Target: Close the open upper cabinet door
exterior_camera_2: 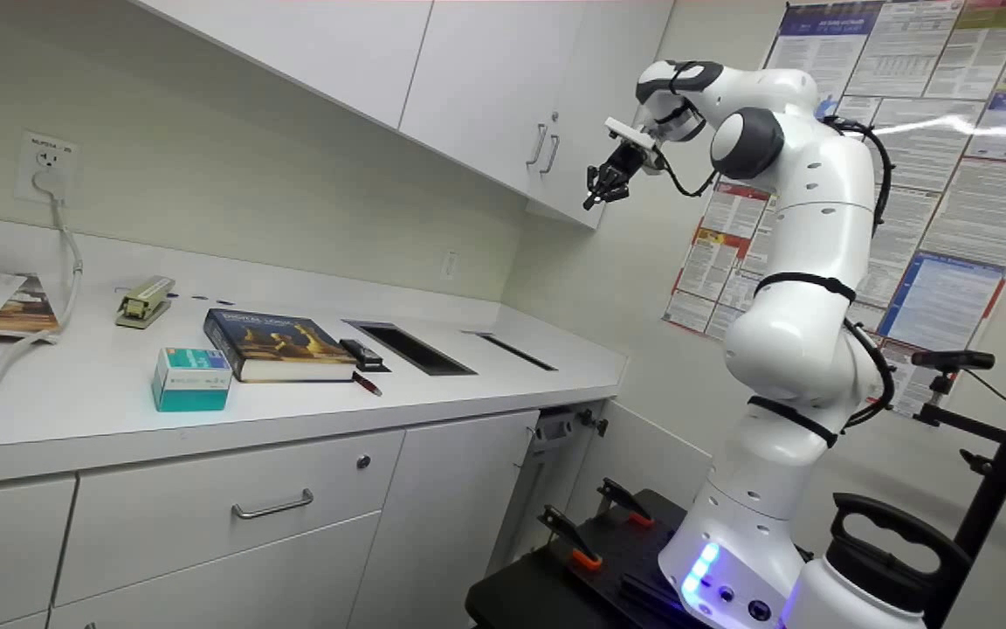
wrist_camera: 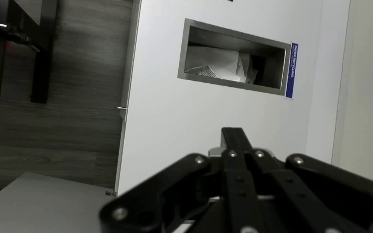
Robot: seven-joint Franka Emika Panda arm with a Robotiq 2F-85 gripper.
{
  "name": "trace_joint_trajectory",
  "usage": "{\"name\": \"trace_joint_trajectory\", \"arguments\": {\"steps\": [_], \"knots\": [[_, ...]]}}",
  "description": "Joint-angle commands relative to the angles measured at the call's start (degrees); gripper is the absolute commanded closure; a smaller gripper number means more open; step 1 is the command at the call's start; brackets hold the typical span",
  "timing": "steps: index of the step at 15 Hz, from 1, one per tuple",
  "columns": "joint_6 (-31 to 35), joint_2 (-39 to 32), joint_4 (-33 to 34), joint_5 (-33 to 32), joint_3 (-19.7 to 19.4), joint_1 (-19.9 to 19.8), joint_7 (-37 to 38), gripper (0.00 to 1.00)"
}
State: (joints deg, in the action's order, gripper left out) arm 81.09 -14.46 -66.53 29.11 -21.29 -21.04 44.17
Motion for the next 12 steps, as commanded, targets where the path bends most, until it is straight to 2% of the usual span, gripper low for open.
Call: {"name": "trace_joint_trajectory", "arguments": {"steps": [1, 2, 4, 5, 7, 8, 9, 12], "knots": [[7.4, -0.6, -3.9, 2.6, 0.6, 1.6, 2.9, 1.00], [10.5, -0.3, -5.9, 3.9, 0.7, 1.8, 0.7, 1.00], [12.2, -0.5, -8.1, 7.0, 1.0, 1.4, -1.0, 1.00], [11.5, -0.4, -9.0, 7.7, 0.9, 1.2, -1.4, 1.00], [5.5, 0.3, -9.4, 9.3, 0.8, -0.1, -2.6, 1.00], [2.6, 0.5, -8.5, 10.8, 2.4, -2.4, -3.0, 1.00], [6.5, -1.9, -7.4, 8.7, 0.7, 0.2, -1.9, 0.99], [3.6, -0.9, -7.4, 10.0, 1.3, -1.8, -2.4, 0.99]]}}
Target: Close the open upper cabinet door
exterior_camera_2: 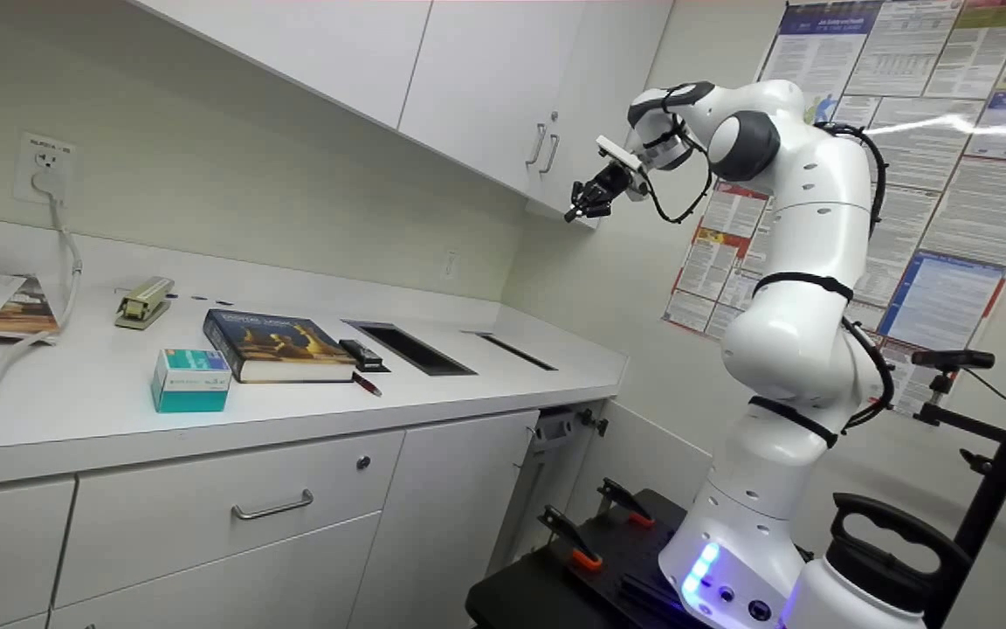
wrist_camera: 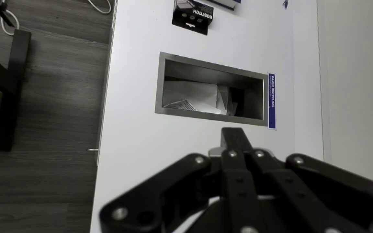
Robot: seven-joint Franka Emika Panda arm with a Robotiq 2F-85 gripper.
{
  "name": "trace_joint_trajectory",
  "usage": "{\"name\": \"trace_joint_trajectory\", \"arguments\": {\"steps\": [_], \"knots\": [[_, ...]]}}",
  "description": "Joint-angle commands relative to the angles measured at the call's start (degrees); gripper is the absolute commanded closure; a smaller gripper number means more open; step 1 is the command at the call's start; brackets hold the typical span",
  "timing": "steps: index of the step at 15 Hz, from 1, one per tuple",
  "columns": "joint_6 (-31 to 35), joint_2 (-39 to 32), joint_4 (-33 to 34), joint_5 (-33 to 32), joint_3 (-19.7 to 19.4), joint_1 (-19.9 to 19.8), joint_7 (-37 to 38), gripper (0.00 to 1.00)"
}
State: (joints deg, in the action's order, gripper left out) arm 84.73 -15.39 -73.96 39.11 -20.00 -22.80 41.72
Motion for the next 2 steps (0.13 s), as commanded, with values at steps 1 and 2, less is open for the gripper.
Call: {"name": "trace_joint_trajectory", "arguments": {"steps": [1, 2], "knots": [[-0.1, 0.2, 0.0, 0.1, 0.0, -0.1, 0.0, 0.99], [-0.1, 0.2, 0.0, 0.1, 0.1, -0.1, 0.0, 0.99]]}}
